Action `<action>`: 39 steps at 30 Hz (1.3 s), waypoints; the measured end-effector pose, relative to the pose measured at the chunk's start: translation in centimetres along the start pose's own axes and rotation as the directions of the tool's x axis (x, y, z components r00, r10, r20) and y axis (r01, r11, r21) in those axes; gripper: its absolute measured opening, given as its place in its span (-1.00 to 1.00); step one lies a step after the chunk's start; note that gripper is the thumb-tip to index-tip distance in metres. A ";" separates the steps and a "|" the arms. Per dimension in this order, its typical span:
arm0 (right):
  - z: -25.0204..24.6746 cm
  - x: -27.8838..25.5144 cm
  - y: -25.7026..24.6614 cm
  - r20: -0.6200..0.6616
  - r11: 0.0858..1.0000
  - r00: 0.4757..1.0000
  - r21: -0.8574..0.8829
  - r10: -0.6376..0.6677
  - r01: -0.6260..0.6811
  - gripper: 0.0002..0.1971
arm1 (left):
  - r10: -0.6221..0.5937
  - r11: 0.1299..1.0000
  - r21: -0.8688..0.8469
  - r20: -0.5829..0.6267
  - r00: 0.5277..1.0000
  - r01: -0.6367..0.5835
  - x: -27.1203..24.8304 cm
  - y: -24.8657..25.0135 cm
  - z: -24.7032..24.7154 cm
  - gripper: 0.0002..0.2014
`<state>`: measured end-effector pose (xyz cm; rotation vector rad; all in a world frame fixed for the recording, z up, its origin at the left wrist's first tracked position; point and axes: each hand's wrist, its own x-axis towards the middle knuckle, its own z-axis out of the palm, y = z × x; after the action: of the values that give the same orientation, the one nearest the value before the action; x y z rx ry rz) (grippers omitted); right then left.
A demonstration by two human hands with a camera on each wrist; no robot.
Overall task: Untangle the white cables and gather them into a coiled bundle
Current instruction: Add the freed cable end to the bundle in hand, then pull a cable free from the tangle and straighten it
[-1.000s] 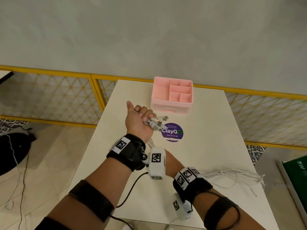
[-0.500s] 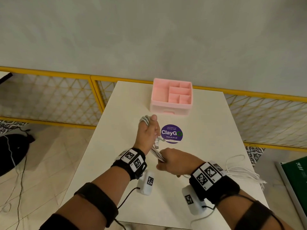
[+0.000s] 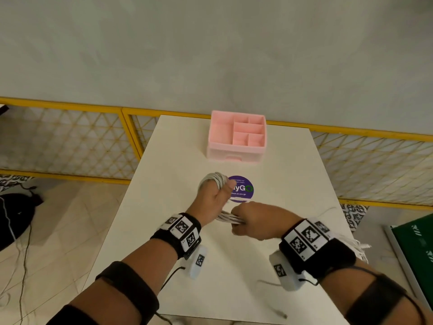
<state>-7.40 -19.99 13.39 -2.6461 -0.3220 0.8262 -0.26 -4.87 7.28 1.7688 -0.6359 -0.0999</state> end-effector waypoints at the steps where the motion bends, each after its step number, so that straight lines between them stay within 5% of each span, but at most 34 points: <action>1: -0.8 -0.2 0.0 0.004 1.000 1.000 -0.014 -0.005 0.005 -0.83 | 0.000 0.999 0.051 0.044 0.999 -0.002 -0.4 -0.1 0.3 -0.48; 6: -4.2 -1.1 -0.1 0.052 1.000 0.999 -0.016 -0.016 0.017 -0.90 | -0.208 0.978 0.029 0.200 0.957 0.206 -1.1 0.7 1.6 -0.41; 9: -5.8 -1.4 0.3 -0.016 0.999 1.000 -0.048 -0.024 0.023 -0.86 | -0.315 0.910 -0.141 0.375 0.872 0.389 -0.8 2.3 1.8 -0.29; 14: -8.3 -1.6 1.7 -0.190 0.994 0.978 0.053 -0.083 0.094 -0.77 | -0.357 0.675 -0.367 0.597 0.718 0.641 -0.9 4.2 2.7 -0.39; 17: -8.4 -1.0 2.7 -0.220 0.966 0.969 0.203 -0.113 0.159 -0.74 | -0.285 0.611 -0.468 0.623 0.729 0.639 -1.0 4.5 2.7 -0.60; 21: -7.0 0.3 4.3 -0.234 0.921 0.968 0.350 -0.087 0.168 -0.71 | -0.175 0.511 -0.567 0.667 0.724 0.646 -1.0 5.2 2.0 -0.63; 26: -4.1 0.5 3.4 -0.131 0.548 0.988 0.822 -0.078 0.152 -0.62 | -0.060 0.321 -0.690 0.669 0.741 0.649 -1.1 5.4 1.7 -0.64; 30: -3.6 0.8 2.4 -0.154 0.403 0.982 0.897 -0.107 0.184 -0.59 | -0.118 0.381 -0.716 0.590 0.799 0.585 -1.0 5.0 1.2 -0.64; 36: -3.9 1.2 2.4 -0.216 0.555 0.976 0.813 0.009 0.175 -0.54 | -0.310 0.570 -0.650 0.395 0.865 0.502 -0.6 4.3 0.7 -0.72; 39: -4.1 1.6 2.2 -0.231 0.635 0.972 0.756 0.032 0.158 -0.50 | -0.362 0.582 -0.652 0.328 0.873 0.486 -0.8 4.0 0.1 -0.75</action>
<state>-3.50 -22.61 14.85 -1.8541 0.0208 0.4659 -2.48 -5.24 10.70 1.0896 -0.1947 -0.7459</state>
